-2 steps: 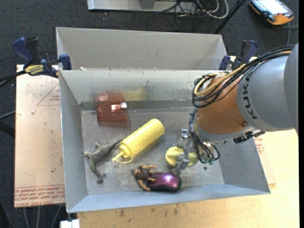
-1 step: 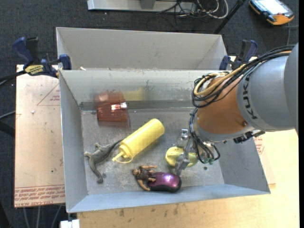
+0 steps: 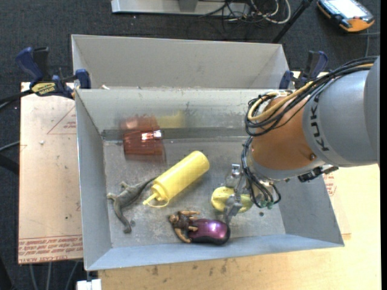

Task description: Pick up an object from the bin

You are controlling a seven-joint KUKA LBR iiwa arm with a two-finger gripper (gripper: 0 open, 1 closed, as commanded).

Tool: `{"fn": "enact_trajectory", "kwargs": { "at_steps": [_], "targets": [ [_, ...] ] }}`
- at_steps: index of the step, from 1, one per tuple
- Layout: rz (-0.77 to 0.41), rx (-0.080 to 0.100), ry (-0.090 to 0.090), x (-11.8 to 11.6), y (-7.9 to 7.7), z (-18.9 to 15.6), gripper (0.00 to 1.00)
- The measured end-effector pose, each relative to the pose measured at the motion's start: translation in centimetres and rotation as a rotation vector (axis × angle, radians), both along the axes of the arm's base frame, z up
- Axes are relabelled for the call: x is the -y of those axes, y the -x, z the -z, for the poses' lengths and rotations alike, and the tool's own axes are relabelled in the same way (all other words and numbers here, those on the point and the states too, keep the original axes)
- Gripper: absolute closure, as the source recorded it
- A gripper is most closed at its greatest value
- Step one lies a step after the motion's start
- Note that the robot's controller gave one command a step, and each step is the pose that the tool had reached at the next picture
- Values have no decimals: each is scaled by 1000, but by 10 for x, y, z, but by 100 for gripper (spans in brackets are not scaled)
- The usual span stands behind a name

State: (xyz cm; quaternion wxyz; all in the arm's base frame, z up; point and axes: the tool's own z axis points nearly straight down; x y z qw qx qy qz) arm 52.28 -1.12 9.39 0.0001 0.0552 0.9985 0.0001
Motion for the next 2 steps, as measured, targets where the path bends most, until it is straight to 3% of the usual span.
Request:
{"fn": "enact_trajectory", "kwargs": {
  "at_steps": [1,2],
  "targets": [
    [0,-7,0,0,2,-15,100],
    [0,-3,0,0,1,-39,100]
  ]
}}
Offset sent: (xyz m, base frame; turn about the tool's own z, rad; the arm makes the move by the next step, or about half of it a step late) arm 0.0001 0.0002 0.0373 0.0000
